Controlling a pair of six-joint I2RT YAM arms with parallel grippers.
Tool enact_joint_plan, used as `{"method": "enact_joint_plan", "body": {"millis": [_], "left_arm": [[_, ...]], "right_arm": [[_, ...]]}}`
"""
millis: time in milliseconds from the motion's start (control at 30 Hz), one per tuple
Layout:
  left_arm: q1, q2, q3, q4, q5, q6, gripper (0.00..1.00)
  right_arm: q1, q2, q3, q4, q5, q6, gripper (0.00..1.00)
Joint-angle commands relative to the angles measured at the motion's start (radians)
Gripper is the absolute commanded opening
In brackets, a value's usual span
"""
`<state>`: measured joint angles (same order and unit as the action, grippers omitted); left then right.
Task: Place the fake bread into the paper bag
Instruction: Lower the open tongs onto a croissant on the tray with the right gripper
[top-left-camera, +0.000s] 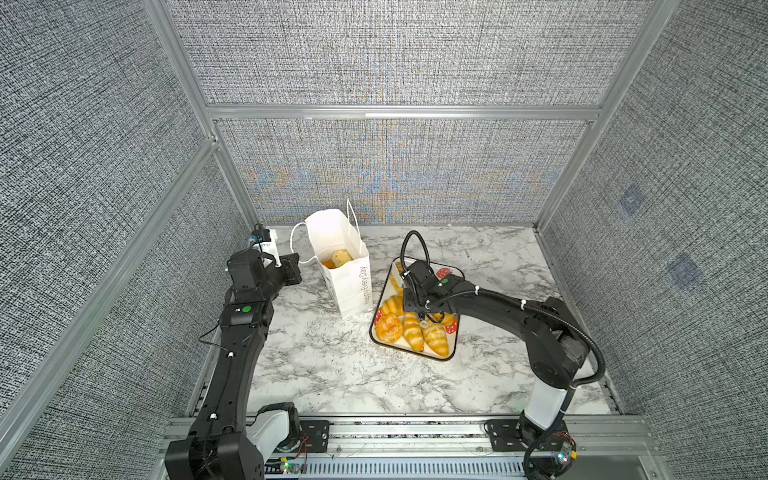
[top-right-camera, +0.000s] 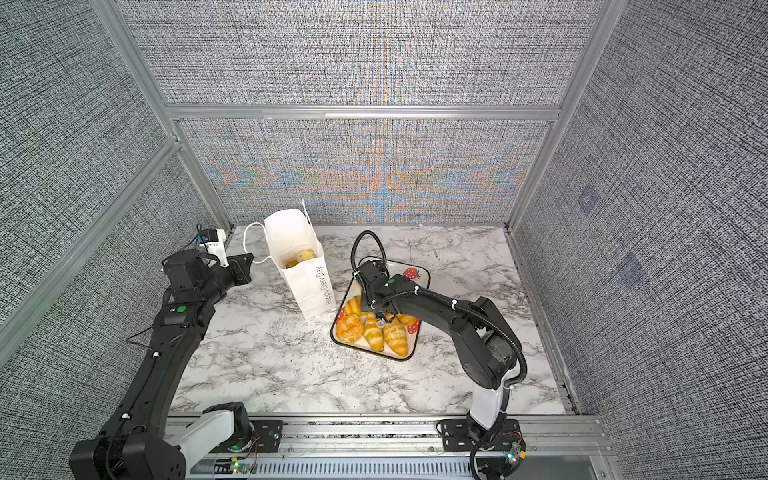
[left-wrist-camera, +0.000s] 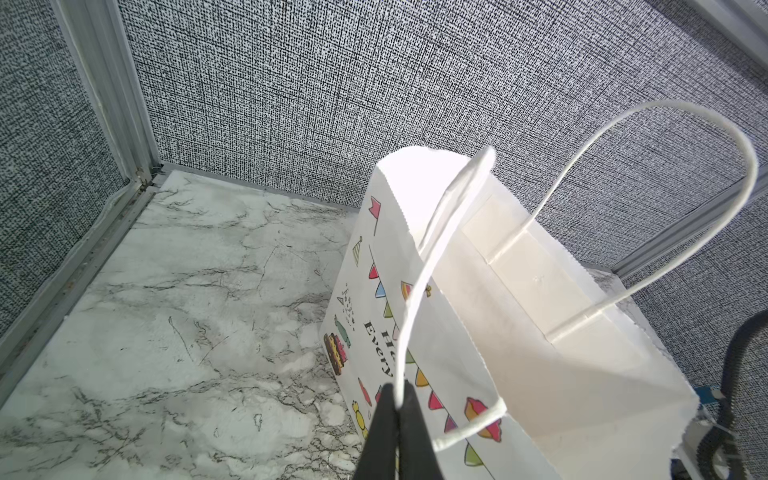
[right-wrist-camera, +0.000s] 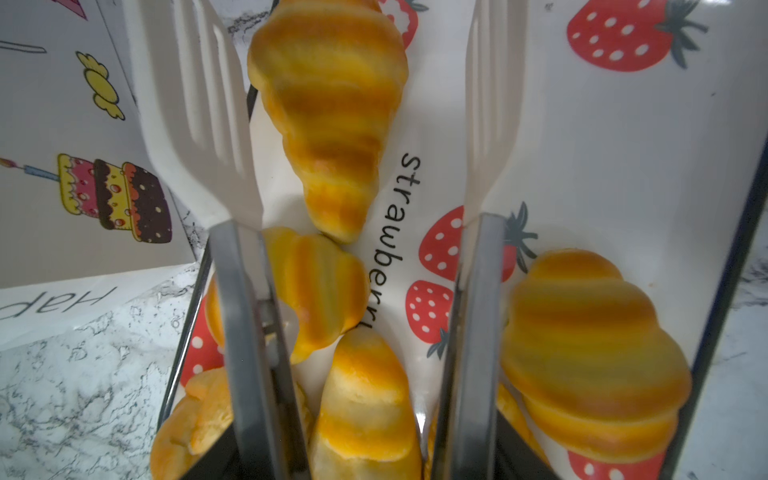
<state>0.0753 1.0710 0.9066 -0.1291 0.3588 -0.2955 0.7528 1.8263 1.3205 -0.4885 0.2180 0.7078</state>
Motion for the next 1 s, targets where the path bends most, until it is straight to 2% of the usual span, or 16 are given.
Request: {"method": "enact_joint_plan", "body": {"millis": [0,967], "left_arm": [[0.001,0.001,-0.002,0.019,0.005,0.001,0.0],[0.002,-0.003,0.0,0.017,0.002,0.001,0.0]], "right_arm": [[-0.006,0.002,-0.006,0.037,-0.026,0.024,0.61],[-0.008,0.079,0.061,0.021,-0.079,0.009,0.61]]}}
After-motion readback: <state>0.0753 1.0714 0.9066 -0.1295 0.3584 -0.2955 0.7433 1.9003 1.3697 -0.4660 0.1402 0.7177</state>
